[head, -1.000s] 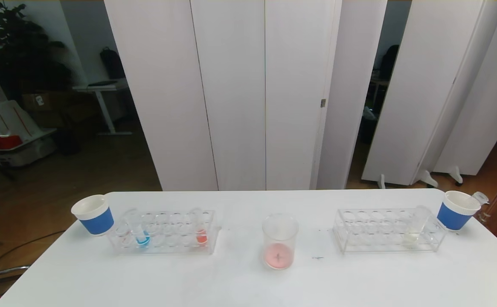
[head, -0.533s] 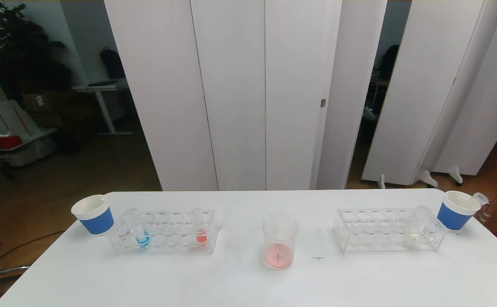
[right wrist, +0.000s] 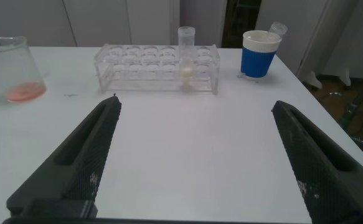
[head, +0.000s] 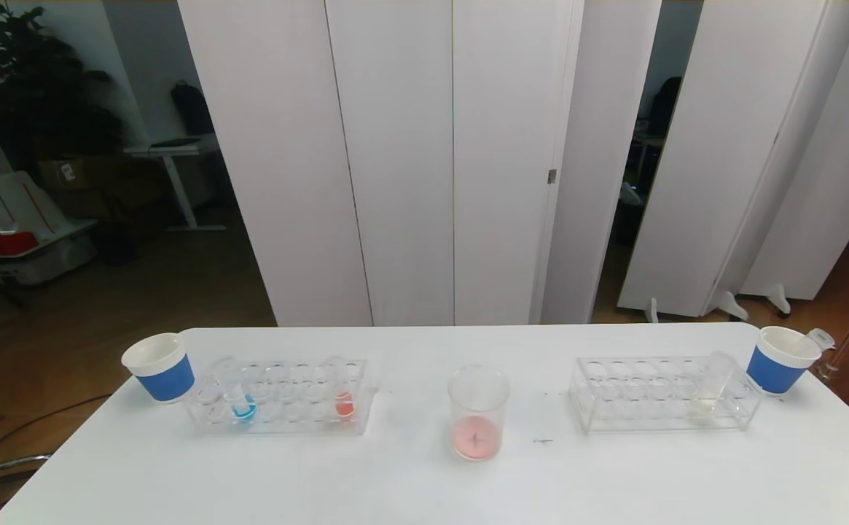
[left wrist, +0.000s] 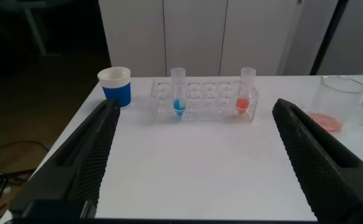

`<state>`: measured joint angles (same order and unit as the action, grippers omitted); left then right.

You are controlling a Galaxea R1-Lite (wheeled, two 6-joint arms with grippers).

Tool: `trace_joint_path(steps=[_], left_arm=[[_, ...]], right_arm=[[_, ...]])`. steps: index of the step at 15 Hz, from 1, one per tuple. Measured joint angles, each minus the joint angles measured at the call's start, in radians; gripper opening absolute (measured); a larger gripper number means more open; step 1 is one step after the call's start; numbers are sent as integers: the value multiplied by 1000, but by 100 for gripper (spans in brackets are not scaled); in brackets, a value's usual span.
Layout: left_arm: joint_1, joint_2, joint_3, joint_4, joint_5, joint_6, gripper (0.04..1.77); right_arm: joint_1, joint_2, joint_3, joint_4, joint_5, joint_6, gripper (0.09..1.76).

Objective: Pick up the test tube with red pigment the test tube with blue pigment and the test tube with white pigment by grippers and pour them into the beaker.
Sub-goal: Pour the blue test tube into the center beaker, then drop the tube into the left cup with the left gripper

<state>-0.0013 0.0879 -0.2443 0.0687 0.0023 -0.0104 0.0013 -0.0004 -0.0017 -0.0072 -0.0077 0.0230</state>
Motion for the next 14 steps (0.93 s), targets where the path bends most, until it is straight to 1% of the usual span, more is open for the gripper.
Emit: trace_joint_path(steps=[3, 6, 8, 10, 12, 14], left_arm=[[-7, 144, -130, -16, 1, -52, 175], [-10, 306, -212, -113, 5, -72, 175], [-10, 414, -247, -182, 8, -74, 175], [-10, 531, -275, -273, 11, -76, 175], [-10, 647, -290, -375, 12, -74, 175], [-10, 760, -293, -437, 13, -71, 175]], right_arm=[[0, 0, 0, 0, 0, 0, 174], [0, 0, 0, 0, 0, 0, 174], [0, 0, 0, 0, 0, 0, 174], [0, 0, 0, 0, 0, 0, 174], [0, 0, 0, 0, 0, 0, 174], [0, 0, 0, 0, 0, 0, 174]])
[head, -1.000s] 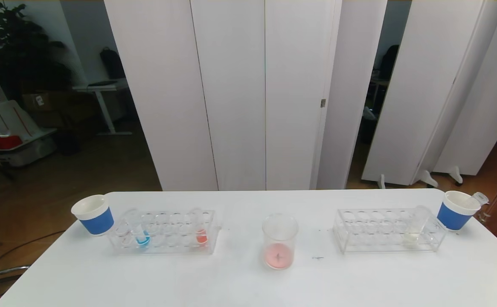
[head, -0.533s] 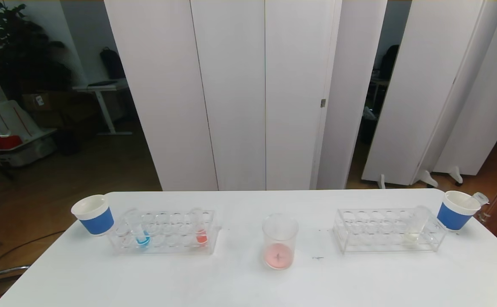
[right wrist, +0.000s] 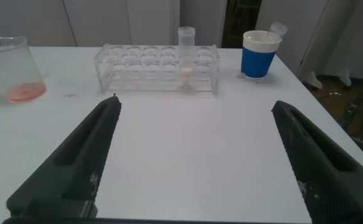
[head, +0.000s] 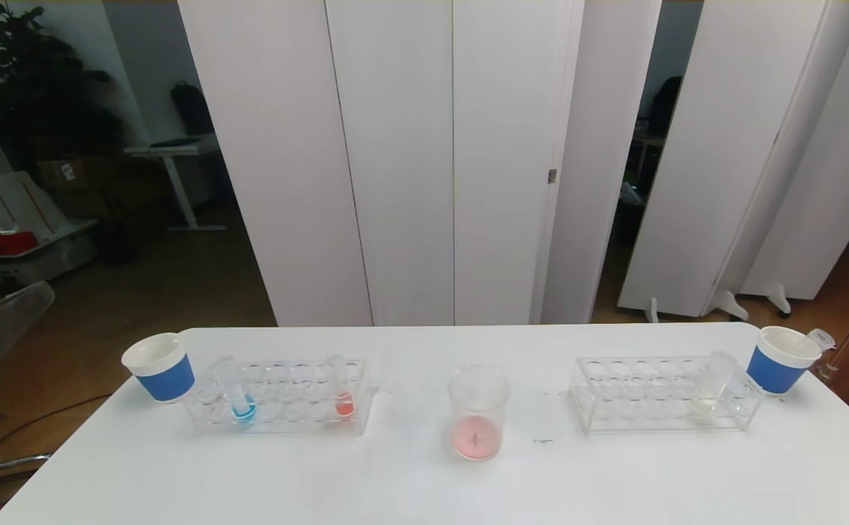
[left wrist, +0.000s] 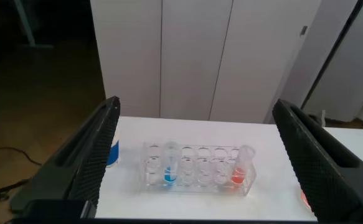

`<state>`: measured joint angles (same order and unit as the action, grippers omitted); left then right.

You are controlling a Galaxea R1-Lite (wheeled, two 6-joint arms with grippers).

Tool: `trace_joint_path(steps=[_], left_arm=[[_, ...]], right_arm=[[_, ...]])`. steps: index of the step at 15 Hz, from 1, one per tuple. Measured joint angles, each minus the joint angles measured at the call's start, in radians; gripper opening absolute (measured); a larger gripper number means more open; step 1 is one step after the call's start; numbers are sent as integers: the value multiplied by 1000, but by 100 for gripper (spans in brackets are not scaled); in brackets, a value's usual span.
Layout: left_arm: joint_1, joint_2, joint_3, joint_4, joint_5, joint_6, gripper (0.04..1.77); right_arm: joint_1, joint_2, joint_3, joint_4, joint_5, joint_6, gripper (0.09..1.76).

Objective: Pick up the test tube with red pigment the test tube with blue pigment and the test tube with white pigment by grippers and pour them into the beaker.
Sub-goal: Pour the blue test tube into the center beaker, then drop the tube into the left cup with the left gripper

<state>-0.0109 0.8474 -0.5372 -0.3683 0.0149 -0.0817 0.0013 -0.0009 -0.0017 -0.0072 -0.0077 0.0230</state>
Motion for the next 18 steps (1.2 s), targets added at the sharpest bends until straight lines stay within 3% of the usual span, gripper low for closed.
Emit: trace_joint_path(steps=[4, 12, 15, 18], left_arm=[[1, 190, 36, -144, 0, -7, 175], [0, 430, 248, -427, -5, -14, 175], [-20, 510, 287, -505, -10, -24, 175], [-42, 606, 322, -659, -10, -51, 175]], right_arm=[[0, 0, 0, 0, 0, 0, 174], [0, 0, 0, 0, 0, 0, 174], [0, 0, 0, 0, 0, 0, 174], [0, 0, 0, 0, 0, 0, 174]])
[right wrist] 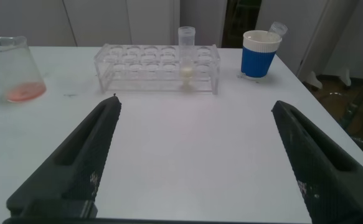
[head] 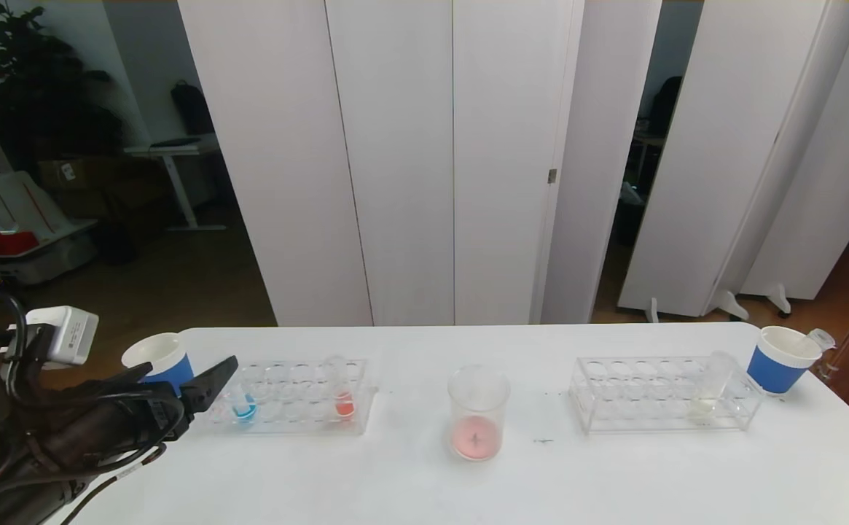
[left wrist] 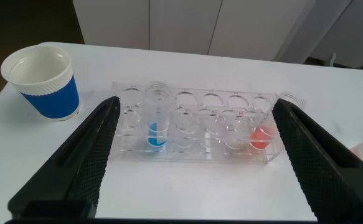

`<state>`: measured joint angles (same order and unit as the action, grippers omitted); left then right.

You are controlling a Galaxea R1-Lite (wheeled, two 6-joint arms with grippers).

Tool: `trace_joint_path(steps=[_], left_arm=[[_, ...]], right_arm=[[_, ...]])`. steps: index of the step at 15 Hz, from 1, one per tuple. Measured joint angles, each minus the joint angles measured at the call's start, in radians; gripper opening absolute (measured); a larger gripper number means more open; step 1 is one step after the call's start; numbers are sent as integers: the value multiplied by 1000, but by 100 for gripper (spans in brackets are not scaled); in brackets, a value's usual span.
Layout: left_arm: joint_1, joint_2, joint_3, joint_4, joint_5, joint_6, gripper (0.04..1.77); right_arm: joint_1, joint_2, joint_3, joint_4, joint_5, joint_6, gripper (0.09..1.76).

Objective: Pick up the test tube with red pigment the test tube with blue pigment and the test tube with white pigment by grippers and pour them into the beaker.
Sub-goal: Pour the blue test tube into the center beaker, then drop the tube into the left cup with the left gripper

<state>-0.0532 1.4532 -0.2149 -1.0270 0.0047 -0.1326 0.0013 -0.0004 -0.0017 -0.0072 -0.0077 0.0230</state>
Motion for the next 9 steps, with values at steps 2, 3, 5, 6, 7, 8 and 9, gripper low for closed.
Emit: trace_joint_path(steps=[2, 3, 5, 6, 7, 8, 9], left_arm=[[-7, 70, 32, -131, 3, -12, 175], [-8, 99, 48, -162, 4, -16, 175], [-9, 144, 63, -174, 5, -43, 175], [-9, 159, 67, -175, 6, -52, 175], [-9, 173, 69, -177, 7, -57, 175], [-9, 186, 69, -180, 8, -59, 175], [-7, 201, 69, -188, 9, -63, 175]], right_arm=[[0, 0, 0, 0, 0, 0, 174], [0, 0, 0, 0, 0, 0, 174], [0, 0, 0, 0, 0, 0, 174], [0, 0, 0, 0, 0, 0, 174], [0, 0, 0, 0, 0, 0, 174], [0, 0, 0, 0, 0, 0, 174], [0, 0, 0, 0, 0, 0, 174]])
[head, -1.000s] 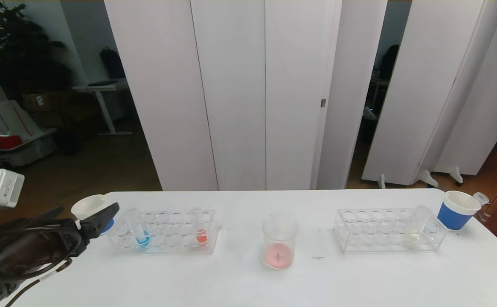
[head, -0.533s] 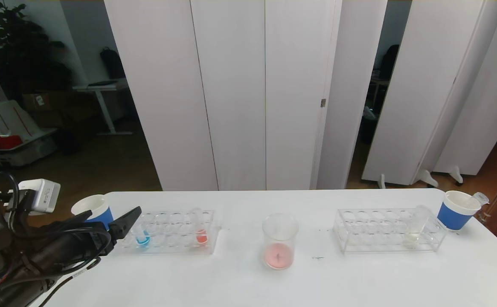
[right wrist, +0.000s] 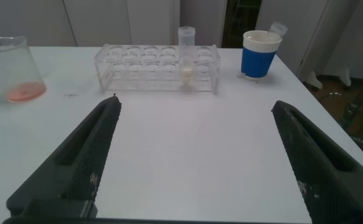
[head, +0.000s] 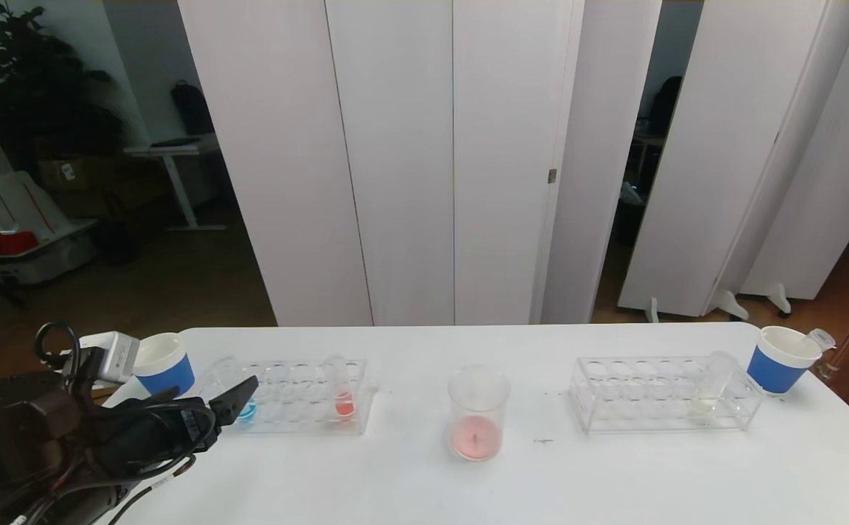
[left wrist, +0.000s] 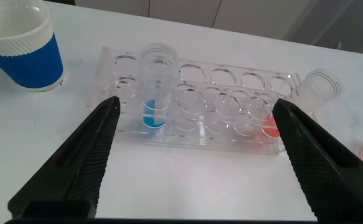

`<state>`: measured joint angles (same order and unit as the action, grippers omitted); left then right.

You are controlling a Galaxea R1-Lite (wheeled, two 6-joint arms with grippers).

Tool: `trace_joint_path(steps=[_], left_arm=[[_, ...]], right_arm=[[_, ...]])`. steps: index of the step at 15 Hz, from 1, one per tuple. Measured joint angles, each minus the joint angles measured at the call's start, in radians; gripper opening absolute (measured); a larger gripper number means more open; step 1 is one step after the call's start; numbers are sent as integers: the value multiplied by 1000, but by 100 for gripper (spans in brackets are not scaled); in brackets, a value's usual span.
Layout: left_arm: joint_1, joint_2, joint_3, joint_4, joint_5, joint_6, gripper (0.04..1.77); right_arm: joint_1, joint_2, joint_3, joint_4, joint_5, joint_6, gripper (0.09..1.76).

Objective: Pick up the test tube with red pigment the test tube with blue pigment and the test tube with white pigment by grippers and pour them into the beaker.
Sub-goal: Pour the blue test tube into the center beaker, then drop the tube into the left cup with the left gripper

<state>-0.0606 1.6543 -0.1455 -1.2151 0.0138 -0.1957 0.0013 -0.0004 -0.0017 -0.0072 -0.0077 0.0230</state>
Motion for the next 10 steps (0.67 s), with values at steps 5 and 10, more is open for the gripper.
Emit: trace_joint_path(steps=[5, 10], left_arm=[[12, 122, -1, -136, 4, -13, 175], [20, 281, 11, -329, 47, -9, 175]], right_arm=[[0, 0, 0, 0, 0, 0, 174], [0, 0, 0, 0, 0, 0, 174]])
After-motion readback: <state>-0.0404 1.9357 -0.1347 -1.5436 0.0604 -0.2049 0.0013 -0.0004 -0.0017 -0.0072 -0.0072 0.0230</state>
